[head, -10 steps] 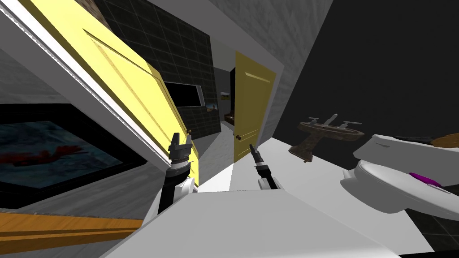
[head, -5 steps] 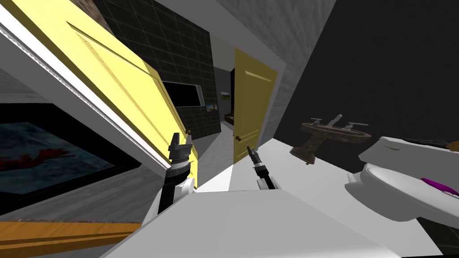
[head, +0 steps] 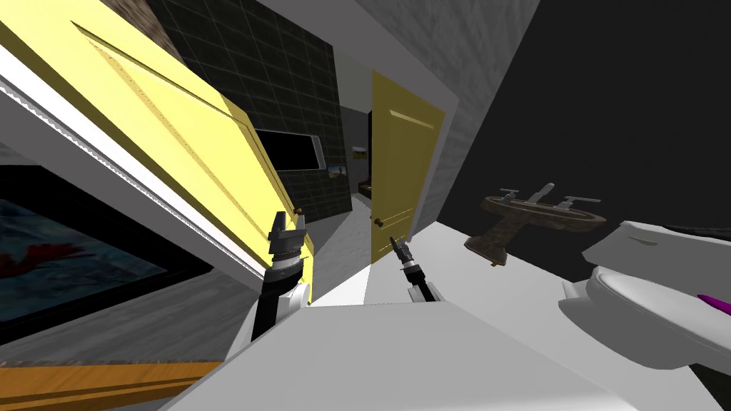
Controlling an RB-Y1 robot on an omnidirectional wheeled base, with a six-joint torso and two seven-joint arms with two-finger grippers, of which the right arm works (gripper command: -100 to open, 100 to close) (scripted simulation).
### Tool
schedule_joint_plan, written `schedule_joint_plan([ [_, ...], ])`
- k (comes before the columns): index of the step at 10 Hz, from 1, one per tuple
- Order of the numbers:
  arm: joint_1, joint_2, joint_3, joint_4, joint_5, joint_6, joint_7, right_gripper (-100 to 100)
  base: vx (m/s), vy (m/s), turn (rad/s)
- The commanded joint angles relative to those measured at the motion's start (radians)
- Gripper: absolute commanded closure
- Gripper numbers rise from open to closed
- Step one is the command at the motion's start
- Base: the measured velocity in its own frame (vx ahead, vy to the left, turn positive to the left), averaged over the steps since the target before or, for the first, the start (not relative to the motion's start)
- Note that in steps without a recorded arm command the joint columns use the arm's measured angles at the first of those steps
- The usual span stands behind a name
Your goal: Push the door open
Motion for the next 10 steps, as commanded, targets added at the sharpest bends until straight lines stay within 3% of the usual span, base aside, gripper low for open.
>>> schedule_joint_plan([
  [1,-0.016,-0.001,0.002,0.044,0.015,-0.013,0.033,-100,0.054,-0.039,0.012],
  [6,-0.080,-0.007,0.008,0.202,0.075,-0.065,0.163,-100,0.088,-0.067,0.028],
  [7,-0.080,-0.007,0.008,0.211,0.075,-0.065,0.163,-100,0.063,-0.042,0.012],
  [10,-0.115,-0.010,0.011,0.298,0.108,-0.093,0.235,-100,0.068,-0.043,0.021],
])
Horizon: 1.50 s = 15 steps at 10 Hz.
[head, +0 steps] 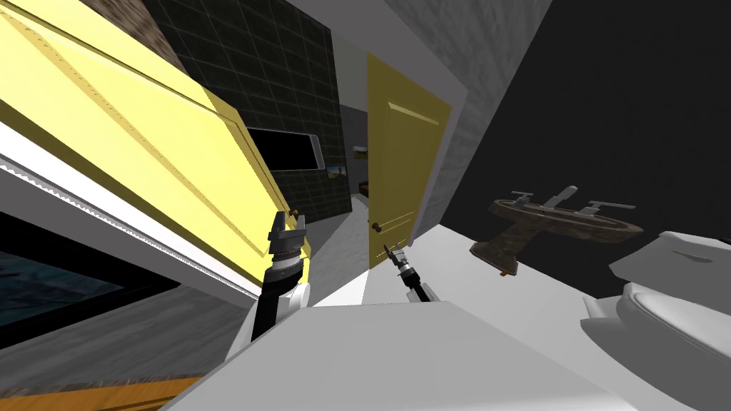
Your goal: Push the door open
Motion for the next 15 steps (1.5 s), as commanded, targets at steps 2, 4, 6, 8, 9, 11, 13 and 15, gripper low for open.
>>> schedule_joint_plan([
  [2,-0.022,-0.003,0.000,0.058,0.017,-0.019,0.040,-100,0.063,-0.043,0.012],
  [4,-0.043,-0.004,0.002,0.113,0.036,-0.036,0.083,-100,0.081,-0.045,0.024],
  [6,-0.062,-0.005,0.004,0.163,0.054,-0.051,0.123,-100,0.082,-0.052,0.023],
  [8,-0.079,-0.006,0.006,0.208,0.070,-0.065,0.157,-100,0.081,-0.060,0.016],
  [9,-0.087,-0.006,0.006,0.228,0.078,-0.071,0.173,-100,0.073,-0.043,0.018],
  [11,-0.107,-0.007,0.008,0.280,0.096,-0.087,0.214,-100,0.091,-0.059,0.026],
  [13,-0.121,-0.007,0.010,0.319,0.110,-0.099,0.244,-100,0.072,-0.037,0.011],
  [15,-0.120,-0.006,0.010,0.323,0.113,-0.101,0.250,-100,0.052,-0.035,0.016],
])
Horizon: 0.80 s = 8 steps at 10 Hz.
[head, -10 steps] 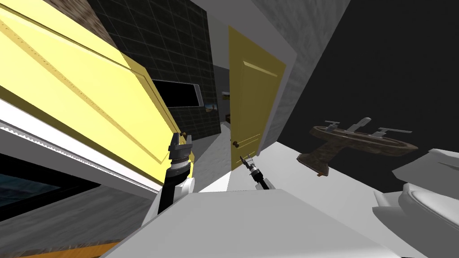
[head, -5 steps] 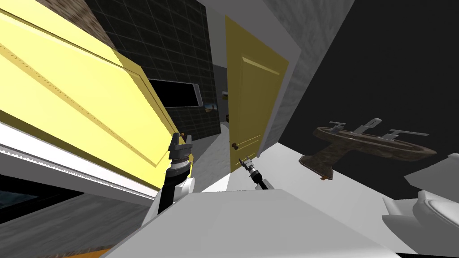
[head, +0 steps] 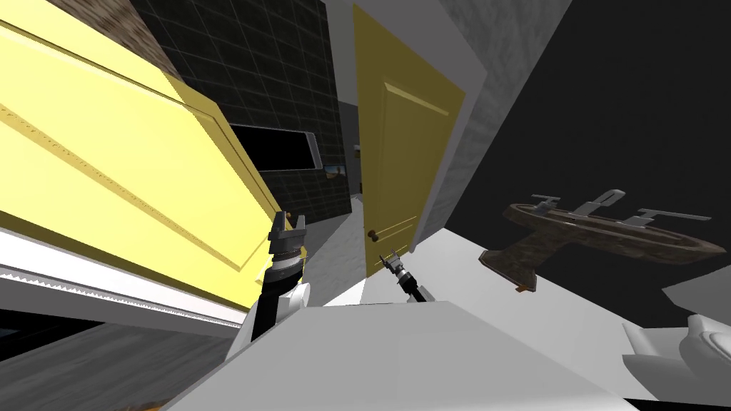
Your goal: Push the door open
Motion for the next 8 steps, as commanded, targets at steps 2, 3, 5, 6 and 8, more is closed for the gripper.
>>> schedule_joint_plan([
  [2,-0.001,0.005,-0.004,0.004,-0.002,0.002,0.006,-100,0.152,0.060,0.026],
  [3,-0.002,0.008,-0.006,0.006,-0.003,0.002,0.009,-100,0.192,0.076,0.022],
  [5,-0.004,0.013,-0.010,0.010,-0.005,0.004,0.016,-100,0.202,0.079,0.029],
  [6,-0.005,0.016,-0.012,0.012,-0.006,0.005,0.019,-100,0.194,0.066,0.029],
  [8,-0.006,0.021,-0.015,0.016,-0.007,0.006,0.024,-100,0.187,0.066,0.025],
])
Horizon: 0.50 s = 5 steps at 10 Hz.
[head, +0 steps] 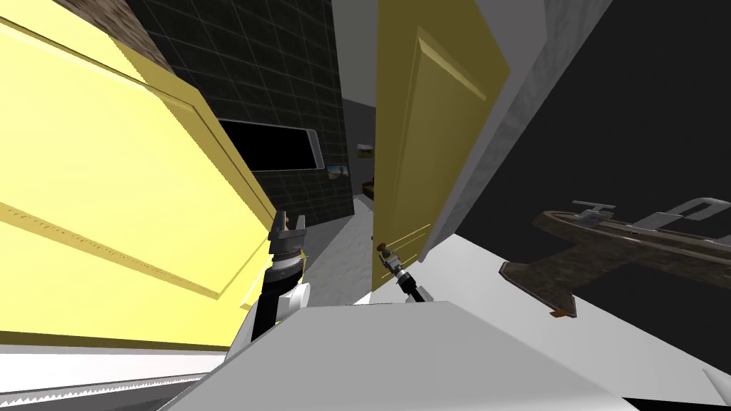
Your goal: Push the door open
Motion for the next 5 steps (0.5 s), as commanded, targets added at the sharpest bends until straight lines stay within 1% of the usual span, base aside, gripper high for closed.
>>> schedule_joint_plan([
  [1,0.000,0.000,0.000,0.000,0.000,0.000,0.000,-100,0.080,0.022,0.003],
  [2,0.000,0.000,0.000,0.000,0.000,0.000,0.000,100,-0.011,0.000,0.006],
  [5,0.000,0.000,0.000,0.000,0.000,0.000,0.000,100,-0.013,-0.003,0.008],
])
